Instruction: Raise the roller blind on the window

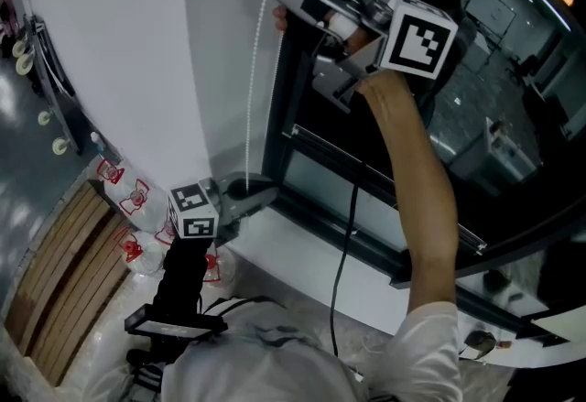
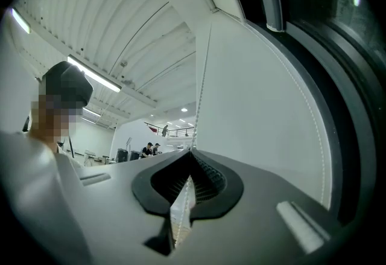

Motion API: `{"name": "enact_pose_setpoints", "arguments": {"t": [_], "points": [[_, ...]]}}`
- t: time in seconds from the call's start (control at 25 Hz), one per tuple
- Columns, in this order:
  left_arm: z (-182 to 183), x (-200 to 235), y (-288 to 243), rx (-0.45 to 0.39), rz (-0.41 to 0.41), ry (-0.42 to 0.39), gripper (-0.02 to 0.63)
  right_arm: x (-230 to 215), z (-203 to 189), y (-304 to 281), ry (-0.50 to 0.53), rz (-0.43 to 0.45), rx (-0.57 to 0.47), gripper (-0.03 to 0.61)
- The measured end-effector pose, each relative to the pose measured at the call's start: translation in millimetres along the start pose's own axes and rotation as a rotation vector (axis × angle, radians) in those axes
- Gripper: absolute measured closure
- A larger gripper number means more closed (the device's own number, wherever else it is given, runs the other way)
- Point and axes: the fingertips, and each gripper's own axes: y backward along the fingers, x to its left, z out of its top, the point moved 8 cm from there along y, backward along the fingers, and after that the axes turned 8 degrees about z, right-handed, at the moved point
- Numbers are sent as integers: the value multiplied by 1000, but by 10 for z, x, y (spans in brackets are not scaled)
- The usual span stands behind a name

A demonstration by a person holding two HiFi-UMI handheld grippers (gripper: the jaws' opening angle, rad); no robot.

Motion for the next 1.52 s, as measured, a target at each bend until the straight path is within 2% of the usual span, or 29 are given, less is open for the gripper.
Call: {"name": "enact_pose_setpoints", "arguments": {"t": [0.12,0.32,0.72,1.12,1.44,1.52], "points": [[-7,-3,-6,5,-2,3,615,37,-95,-16,-4,12,33,572],[-37,-13,-9,4,-5,11,615,33,-598,81,-71,-17,109,572],[5,-10,-22,3,-14,-2,615,108,-1170,298,-165,-51,111,572],[21,-14,-26,7,-5,4,615,196,-1985,423,-295,-74,196,572],[14,2,-21,-3,-8,-7,615,292,-2445,508,-394,-55,215,572],[20,-4,-23,-5,-10,-2,615,311,-2417,509,-365,-34,212,571]]}}
